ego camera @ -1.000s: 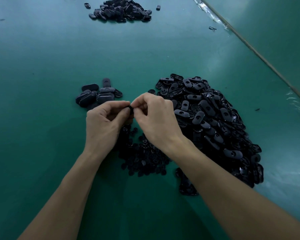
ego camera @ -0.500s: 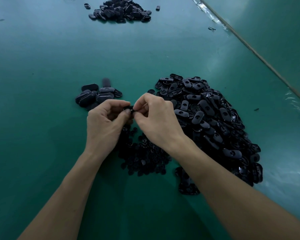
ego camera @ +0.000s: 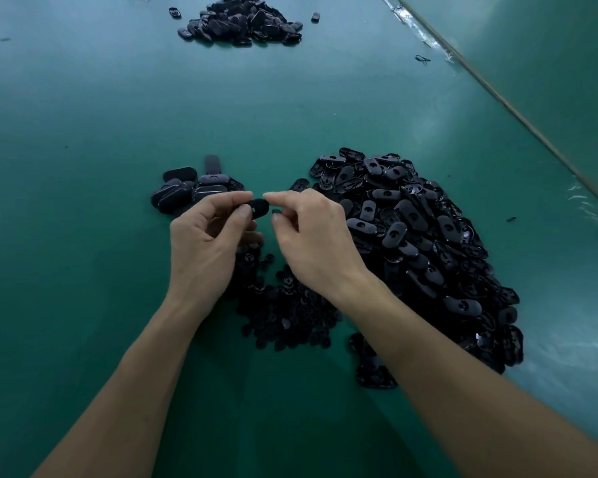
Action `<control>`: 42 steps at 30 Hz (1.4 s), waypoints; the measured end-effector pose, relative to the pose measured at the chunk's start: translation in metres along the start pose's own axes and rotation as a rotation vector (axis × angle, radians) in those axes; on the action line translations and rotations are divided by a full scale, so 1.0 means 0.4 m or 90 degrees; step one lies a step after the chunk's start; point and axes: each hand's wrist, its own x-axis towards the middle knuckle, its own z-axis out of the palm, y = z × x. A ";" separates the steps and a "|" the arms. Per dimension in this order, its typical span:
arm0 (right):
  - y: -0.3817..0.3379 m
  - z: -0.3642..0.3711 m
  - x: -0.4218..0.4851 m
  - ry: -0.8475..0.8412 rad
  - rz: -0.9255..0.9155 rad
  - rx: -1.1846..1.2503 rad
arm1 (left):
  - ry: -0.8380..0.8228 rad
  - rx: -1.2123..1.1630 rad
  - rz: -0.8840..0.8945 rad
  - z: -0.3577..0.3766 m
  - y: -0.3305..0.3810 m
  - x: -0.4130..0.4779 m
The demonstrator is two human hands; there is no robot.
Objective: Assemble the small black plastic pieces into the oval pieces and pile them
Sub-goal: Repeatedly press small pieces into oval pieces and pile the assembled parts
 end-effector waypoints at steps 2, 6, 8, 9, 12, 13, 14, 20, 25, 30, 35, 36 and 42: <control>0.003 -0.003 0.005 -0.010 0.025 0.068 | -0.013 0.004 0.013 0.000 0.003 -0.001; 0.008 0.001 0.012 -0.011 0.039 0.143 | -0.022 0.005 0.009 -0.002 0.004 -0.002; 0.008 0.002 0.013 -0.008 0.032 0.149 | -0.013 0.000 0.001 -0.001 0.003 -0.003; 0.008 0.001 0.014 -0.011 0.030 0.150 | -0.014 0.002 0.000 0.000 0.003 -0.004; 0.010 -0.003 0.015 -0.009 0.041 0.165 | -0.034 0.038 0.007 0.000 0.001 -0.004; 0.011 -0.004 0.015 -0.002 0.045 0.172 | -0.037 0.051 0.010 0.001 0.000 -0.003; 0.011 -0.004 0.016 0.006 0.048 0.176 | -0.037 0.060 0.017 0.002 0.001 -0.002; 0.010 0.005 0.013 -0.017 0.052 0.148 | -0.008 0.062 0.047 -0.001 0.003 0.000; 0.011 0.003 0.008 -0.028 0.046 0.136 | 0.017 0.047 0.026 -0.006 -0.001 0.002; 0.010 0.001 0.009 0.009 0.045 0.148 | 0.021 0.042 0.026 -0.008 -0.005 0.002; 0.000 -0.002 0.005 0.044 0.025 0.178 | 0.019 0.037 0.030 -0.005 -0.002 0.002; -0.003 -0.003 0.004 0.046 0.018 0.180 | 0.021 0.027 0.028 -0.005 -0.001 0.001; -0.012 -0.006 0.002 0.045 -0.007 0.172 | 0.038 -0.001 0.001 -0.007 -0.001 -0.002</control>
